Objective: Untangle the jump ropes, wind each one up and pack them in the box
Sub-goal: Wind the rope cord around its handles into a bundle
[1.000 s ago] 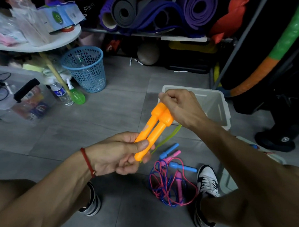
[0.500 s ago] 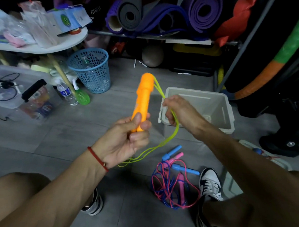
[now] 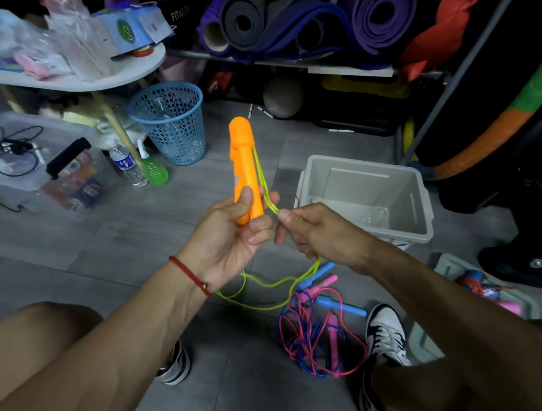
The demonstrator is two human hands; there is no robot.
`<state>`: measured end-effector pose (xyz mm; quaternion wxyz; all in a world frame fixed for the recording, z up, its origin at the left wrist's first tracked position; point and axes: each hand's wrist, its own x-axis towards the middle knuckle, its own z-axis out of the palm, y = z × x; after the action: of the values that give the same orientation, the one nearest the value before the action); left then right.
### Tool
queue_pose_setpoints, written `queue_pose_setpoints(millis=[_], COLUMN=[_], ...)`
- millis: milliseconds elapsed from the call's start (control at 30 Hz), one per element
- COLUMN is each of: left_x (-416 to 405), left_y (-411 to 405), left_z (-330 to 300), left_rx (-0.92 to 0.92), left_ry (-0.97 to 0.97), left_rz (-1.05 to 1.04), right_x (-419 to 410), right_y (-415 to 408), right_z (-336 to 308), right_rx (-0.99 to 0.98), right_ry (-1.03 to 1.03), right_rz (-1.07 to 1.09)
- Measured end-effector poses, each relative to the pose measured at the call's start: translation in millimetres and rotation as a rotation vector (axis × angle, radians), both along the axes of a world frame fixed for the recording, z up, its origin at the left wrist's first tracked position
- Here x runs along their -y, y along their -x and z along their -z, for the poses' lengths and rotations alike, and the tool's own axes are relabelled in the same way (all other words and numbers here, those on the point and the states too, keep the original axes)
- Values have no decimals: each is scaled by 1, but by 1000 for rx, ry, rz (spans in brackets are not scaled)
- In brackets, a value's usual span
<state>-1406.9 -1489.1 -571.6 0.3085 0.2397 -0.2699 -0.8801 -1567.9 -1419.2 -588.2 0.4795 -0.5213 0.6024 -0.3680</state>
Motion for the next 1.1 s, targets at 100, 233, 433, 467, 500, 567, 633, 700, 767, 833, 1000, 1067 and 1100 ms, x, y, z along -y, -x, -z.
queue_pose_setpoints(millis=[100, 233, 433, 467, 500, 567, 633, 700, 767, 833, 1000, 1067, 1100], left_x=[7, 14, 27, 30, 31, 28, 18, 5, -5, -10, -18, -19, -19], left_y=[-7, -20, -40, -45, -48, -50, -46, -37, -29, -24, -28, -32, -34], left_z=[2, 8, 19, 21, 24, 30, 39, 48, 51, 46, 28, 26, 25], left_rx=[84, 197, 546, 597, 635, 723, 807, 854, 923, 960, 868, 833, 822], left_ry=[97, 174, 405, 438, 484, 614, 760, 914, 1064, 1213, 1352, 1382, 1389], left_rz=[-4, 40, 136, 161, 194, 296, 427, 595, 719, 807, 916, 921, 929], right_x=[-2, -5, -12, -13, -15, -14, -12, -9, -5, 0, 9, 10, 10], right_y=[13, 39, 65, 70, 72, 70, 62, 53, 48, 47, 59, 63, 64], right_z=[-6, -18, -27, -30, -33, -37, -38, -40, -41, -39, -28, -23, -20], right_rx=[-239, -612, -1098, -1153, -1194, -1220, -1207, -1185, -1160, -1150, -899, -748, -687], right_ry=[68, 168, 297, 370, 446, 513, 529, 533, 522, 485, 350, 278, 243], right_rz=[-4, -9, -101, -93, -90, -105, -151, -179, -195, -215, -223, -236, -247])
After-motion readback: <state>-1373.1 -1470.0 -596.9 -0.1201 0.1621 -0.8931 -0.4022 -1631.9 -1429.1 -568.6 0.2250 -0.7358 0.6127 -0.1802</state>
